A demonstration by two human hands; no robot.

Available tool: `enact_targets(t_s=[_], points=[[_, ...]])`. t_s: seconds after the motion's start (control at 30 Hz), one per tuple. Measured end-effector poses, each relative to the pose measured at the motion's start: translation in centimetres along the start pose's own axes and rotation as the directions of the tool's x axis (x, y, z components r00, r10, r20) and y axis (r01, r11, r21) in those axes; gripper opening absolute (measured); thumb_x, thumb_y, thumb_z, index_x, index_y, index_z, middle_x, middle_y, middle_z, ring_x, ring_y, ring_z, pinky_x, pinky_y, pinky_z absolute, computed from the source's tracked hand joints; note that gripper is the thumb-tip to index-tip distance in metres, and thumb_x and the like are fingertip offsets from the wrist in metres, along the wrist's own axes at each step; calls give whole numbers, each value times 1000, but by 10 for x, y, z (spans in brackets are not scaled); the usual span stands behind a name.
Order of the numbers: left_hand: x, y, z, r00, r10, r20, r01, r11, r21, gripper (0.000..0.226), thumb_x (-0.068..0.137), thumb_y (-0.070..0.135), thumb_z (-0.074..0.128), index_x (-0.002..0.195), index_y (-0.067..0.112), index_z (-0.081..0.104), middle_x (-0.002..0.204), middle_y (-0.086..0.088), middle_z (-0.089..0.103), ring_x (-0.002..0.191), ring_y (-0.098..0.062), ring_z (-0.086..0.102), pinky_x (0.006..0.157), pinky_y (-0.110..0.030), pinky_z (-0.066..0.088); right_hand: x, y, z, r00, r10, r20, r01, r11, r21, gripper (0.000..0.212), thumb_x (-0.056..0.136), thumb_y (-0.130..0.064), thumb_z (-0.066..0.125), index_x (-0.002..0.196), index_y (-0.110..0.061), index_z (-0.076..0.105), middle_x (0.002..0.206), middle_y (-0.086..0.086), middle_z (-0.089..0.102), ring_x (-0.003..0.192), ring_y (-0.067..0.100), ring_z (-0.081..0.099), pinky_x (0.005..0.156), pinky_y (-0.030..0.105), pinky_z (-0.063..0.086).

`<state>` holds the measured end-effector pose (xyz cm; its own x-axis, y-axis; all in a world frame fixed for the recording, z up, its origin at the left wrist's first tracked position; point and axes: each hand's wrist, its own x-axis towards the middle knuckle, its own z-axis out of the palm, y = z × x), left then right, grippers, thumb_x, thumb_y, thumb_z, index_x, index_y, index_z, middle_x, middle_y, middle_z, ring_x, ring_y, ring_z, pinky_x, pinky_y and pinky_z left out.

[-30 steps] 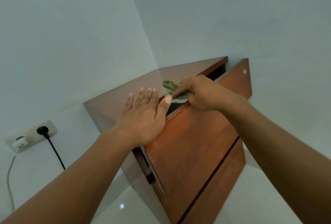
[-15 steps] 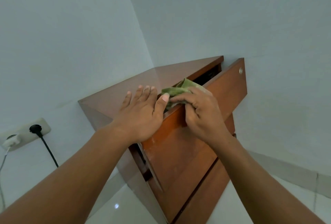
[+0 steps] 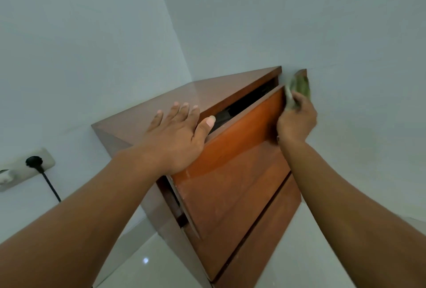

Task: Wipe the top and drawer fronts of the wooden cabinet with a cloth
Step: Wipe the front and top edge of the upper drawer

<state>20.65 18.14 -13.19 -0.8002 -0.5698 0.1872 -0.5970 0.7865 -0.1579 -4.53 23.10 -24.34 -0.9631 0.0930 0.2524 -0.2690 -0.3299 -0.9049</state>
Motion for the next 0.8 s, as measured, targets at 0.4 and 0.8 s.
enact_targets(t_s=[0.4, 0.8], points=[[8, -14, -3, 999, -42, 8, 40, 991, 128, 71, 98, 61, -2, 161, 28, -2, 169, 3, -3, 154, -14, -11, 125, -47, -5, -232, 12, -29, 734, -490, 470, 513, 854, 90, 50, 105, -30, 33, 155, -39, 31, 164, -17, 25, 155, 23, 19, 125, 40, 17], [12, -25, 9, 999, -10, -44, 16, 988, 152, 81, 93, 67, 0, 161, 22, -3, 169, 2, -1, 155, -15, 0, 124, -38, 5, -133, 67, 33, 707, -366, 605, 542, 830, -131, 58, 105, -47, 18, 157, -45, -7, 170, 1, -11, 155, 19, -18, 124, 50, -2]])
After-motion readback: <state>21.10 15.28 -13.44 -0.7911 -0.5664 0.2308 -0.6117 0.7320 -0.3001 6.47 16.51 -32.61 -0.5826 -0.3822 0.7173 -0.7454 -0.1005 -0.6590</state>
